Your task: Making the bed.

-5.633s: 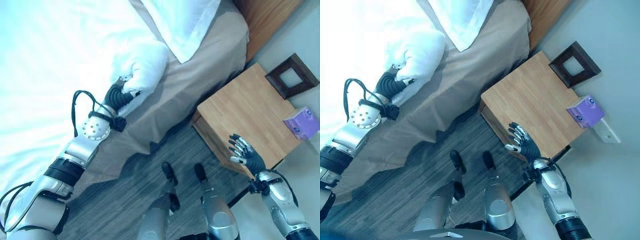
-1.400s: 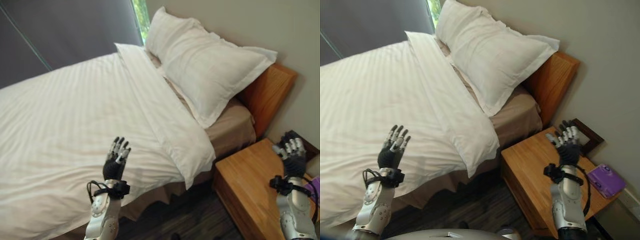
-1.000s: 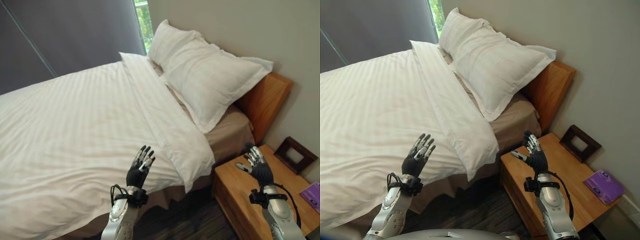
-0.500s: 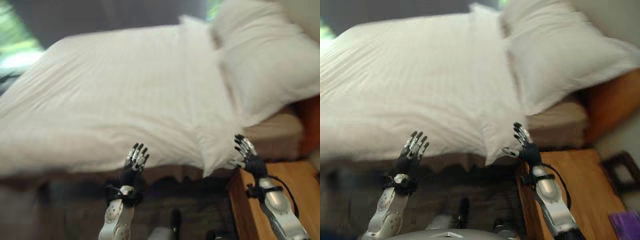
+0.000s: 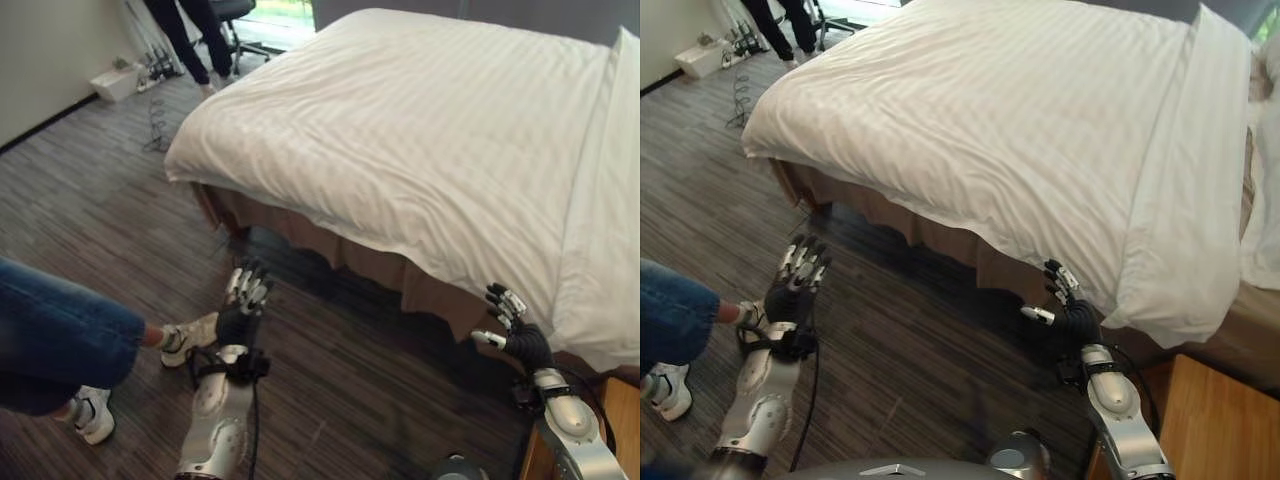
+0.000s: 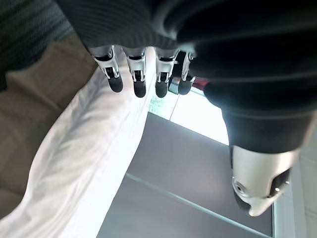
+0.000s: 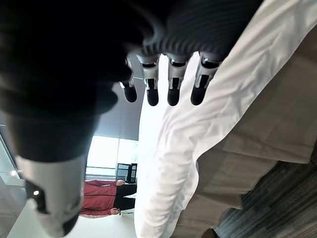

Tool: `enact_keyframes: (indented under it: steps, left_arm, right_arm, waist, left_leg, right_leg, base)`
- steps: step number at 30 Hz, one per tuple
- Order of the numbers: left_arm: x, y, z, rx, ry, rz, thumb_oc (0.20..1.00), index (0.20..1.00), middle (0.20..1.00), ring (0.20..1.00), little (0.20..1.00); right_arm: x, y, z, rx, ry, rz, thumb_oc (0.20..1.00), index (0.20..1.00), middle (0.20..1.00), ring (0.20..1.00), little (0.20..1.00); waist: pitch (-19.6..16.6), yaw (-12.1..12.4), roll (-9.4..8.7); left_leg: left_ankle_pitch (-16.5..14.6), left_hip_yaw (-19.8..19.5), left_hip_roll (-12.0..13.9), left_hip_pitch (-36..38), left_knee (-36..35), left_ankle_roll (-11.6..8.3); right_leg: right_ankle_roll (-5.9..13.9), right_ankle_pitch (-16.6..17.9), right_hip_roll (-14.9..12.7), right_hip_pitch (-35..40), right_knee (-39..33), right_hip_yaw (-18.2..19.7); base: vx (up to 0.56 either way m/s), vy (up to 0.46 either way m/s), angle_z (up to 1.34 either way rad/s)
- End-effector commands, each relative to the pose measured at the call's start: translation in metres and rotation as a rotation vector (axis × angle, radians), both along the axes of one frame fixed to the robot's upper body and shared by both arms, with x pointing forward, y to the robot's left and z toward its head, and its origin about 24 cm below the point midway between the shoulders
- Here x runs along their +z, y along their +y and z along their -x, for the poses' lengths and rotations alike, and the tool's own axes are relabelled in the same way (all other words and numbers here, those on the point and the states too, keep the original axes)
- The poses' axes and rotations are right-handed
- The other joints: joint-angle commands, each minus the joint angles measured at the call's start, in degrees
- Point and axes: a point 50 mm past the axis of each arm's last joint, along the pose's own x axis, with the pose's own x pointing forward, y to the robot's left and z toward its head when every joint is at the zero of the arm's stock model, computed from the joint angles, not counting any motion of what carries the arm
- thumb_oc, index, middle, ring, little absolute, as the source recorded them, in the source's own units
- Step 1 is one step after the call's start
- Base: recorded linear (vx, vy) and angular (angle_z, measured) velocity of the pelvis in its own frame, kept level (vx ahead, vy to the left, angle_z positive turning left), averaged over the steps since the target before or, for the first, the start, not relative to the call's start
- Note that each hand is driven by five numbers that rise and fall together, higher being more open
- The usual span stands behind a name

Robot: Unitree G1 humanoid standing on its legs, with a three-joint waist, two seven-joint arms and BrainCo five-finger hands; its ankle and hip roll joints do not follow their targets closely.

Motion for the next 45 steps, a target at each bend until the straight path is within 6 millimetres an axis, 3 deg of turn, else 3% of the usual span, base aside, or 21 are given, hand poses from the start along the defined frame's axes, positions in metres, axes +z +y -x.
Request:
enact_keyframes:
  steps: [1, 2, 3, 4, 6, 7, 9, 11, 12, 18, 29, 45]
  left_arm:
    - [0.026, 0.006, 0.002, -0.005, -0.120, -0.122, 1.000, 1.000, 1.000, 1.000, 1.000]
    - [0.026, 0.010, 0.003, 0.007, -0.114, -0.138, 1.000, 1.000, 1.000, 1.000, 1.000]
    - [0.028, 0.015, 0.002, 0.012, -0.116, -0.161, 1.000, 1.000, 1.000, 1.000, 1.000]
    - [0.028, 0.016, 0.002, 0.006, -0.119, -0.159, 1.000, 1.000, 1.000, 1.000, 1.000]
    - [0.027, 0.015, 0.006, -0.012, -0.112, -0.174, 1.000, 1.000, 1.000, 1.000, 1.000]
    - [0.027, 0.015, 0.007, -0.011, -0.112, -0.174, 1.000, 1.000, 1.000, 1.000, 1.000]
    - [0.021, 0.008, 0.012, -0.030, -0.095, -0.169, 1.000, 1.000, 1.000, 1.000, 1.000]
    - [0.021, 0.008, 0.012, -0.029, -0.094, -0.168, 1.000, 1.000, 1.000, 1.000, 1.000]
    - [0.016, 0.005, 0.014, -0.012, -0.083, -0.124, 1.000, 1.000, 1.000, 1.000, 1.000]
    - [0.001, -0.003, 0.024, -0.024, -0.028, -0.041, 1.000, 1.000, 1.000, 1.000, 1.000]
    - [-0.005, -0.010, 0.028, -0.067, -0.002, -0.036, 1.000, 1.000, 1.000, 1.000, 1.000]
    - [-0.009, -0.011, 0.028, -0.061, 0.019, -0.030, 1.000, 1.000, 1.000, 1.000, 1.000]
  right_arm:
    - [0.026, -0.002, -0.010, 0.006, -0.131, 0.026, 1.000, 1.000, 1.000, 1.000, 1.000]
    - [0.023, -0.001, -0.009, 0.008, -0.121, 0.010, 1.000, 1.000, 1.000, 1.000, 1.000]
    - [0.021, 0.000, -0.009, 0.015, -0.112, 0.007, 1.000, 1.000, 1.000, 1.000, 1.000]
    - [0.017, 0.001, -0.007, 0.029, -0.091, 0.002, 1.000, 1.000, 1.000, 1.000, 1.000]
    - [0.012, 0.000, -0.003, 0.052, -0.058, 0.008, 1.000, 1.000, 1.000, 1.000, 1.000]
    - [0.012, 0.001, -0.003, 0.052, -0.058, 0.008, 1.000, 1.000, 1.000, 1.000, 1.000]
    - [0.009, -0.003, 0.001, 0.076, -0.033, 0.022, 1.000, 1.000, 1.000, 1.000, 1.000]
    - [0.008, -0.003, 0.001, 0.077, -0.033, 0.022, 1.000, 1.000, 1.000, 1.000, 1.000]
    - [0.009, 0.005, -0.005, 0.107, -0.039, -0.008, 1.000, 1.000, 1.000, 1.000, 1.000]
    - [0.023, 0.011, -0.013, 0.140, -0.102, -0.025, 1.000, 1.000, 1.000, 1.000, 1.000]
    - [0.008, 0.016, 0.000, 0.180, -0.024, -0.071, 1.000, 1.000, 1.000, 1.000, 1.000]
    - [0.010, 0.019, -0.001, 0.190, -0.036, -0.075, 1.000, 1.000, 1.000, 1.000, 1.000]
  waist:
    - [-0.29, -0.98, 3.18]
    - [-0.15, -1.67, 2.80]
    - [0.29, -3.40, 2.20]
    - [0.40, -4.46, 2.70]
    - [0.16, -4.78, 3.75]
    - [0.05, -4.78, 3.70]
    - [-1.66, -5.17, 4.26]
    - [-1.64, -5.27, 4.32]
    - [-2.33, -3.58, 2.91]
    - [-4.67, -1.35, 1.78]
    - [-6.43, -1.56, 1.35]
    - [-6.12, -1.84, 1.94]
  left_leg:
    - [-3.10, -0.86, -2.47, 4.88, -11.96, 6.57]
    - [-3.22, -1.69, -3.05, 4.25, -11.88, 7.16]
    - [-3.25, -3.52, -4.12, 3.49, -11.38, 8.19]
    - [-2.75, -5.03, -4.32, 2.85, -11.43, 8.80]
    - [-2.01, -6.63, -4.94, 2.82, -11.60, 9.80]
    - [-1.84, -6.61, -4.98, 2.63, -11.63, 9.79]
    - [-0.58, -8.76, -7.16, 1.03, -12.20, 11.69]
    - [-0.67, -8.85, -7.12, 1.11, -12.18, 11.68]
    - [-0.17, -9.96, -8.82, -0.18, -11.77, 12.07]
    - [0.39, -8.81, -8.33, -0.25, -12.20, 11.71]
    - [0.58, -9.25, -7.85, 0.69, -12.32, 11.31]
    - [0.15, -9.03, -7.68, 2.52, -12.34, 11.49]
  right_leg:
    - [12.09, 9.24, -1.74, -5.42, -4.30, 5.23]
    - [12.07, 8.34, -1.44, -6.00, -4.18, 9.36]
    - [11.83, 8.89, 0.28, -8.46, -0.51, 20.02]
    - [11.25, 6.52, 4.22, -9.09, 2.52, 28.99]
    - [9.88, 2.41, 8.64, -8.05, 6.17, 33.74]
    - [9.84, 2.56, 8.62, -8.23, 6.10, 33.78]
    - [6.75, -4.87, 16.94, -7.35, 7.68, 35.14]
    - [6.72, -4.99, 16.95, -7.24, 7.72, 35.04]
    - [5.79, -4.52, 17.45, -4.69, 2.07, 34.12]
    - [6.00, -3.46, 17.00, -0.88, -4.66, 34.18]
    - [5.40, -4.28, 16.93, 1.18, -5.66, 33.62]
    - [5.43, -4.66, 16.60, 2.17, -4.93, 34.38]
  base:
    - [-0.19, 0.221, 0.21]
    - [-0.23, 0.250, 0.13]
    - [-0.17, 0.278, 0.18]
    - [-0.13, 0.300, 0.42]
    - [-0.07, 0.257, 0.46]
    - [-0.11, 0.274, 0.53]
    - [-0.11, 0.269, 0.50]
    - [-0.05, 0.056, 0.20]
    - [-0.06, 0.006, 0.20]
    - [-0.03, -0.046, 0.01]
    - [0.00, -0.018, -0.01]
    - [0.00, 0.000, 0.00]
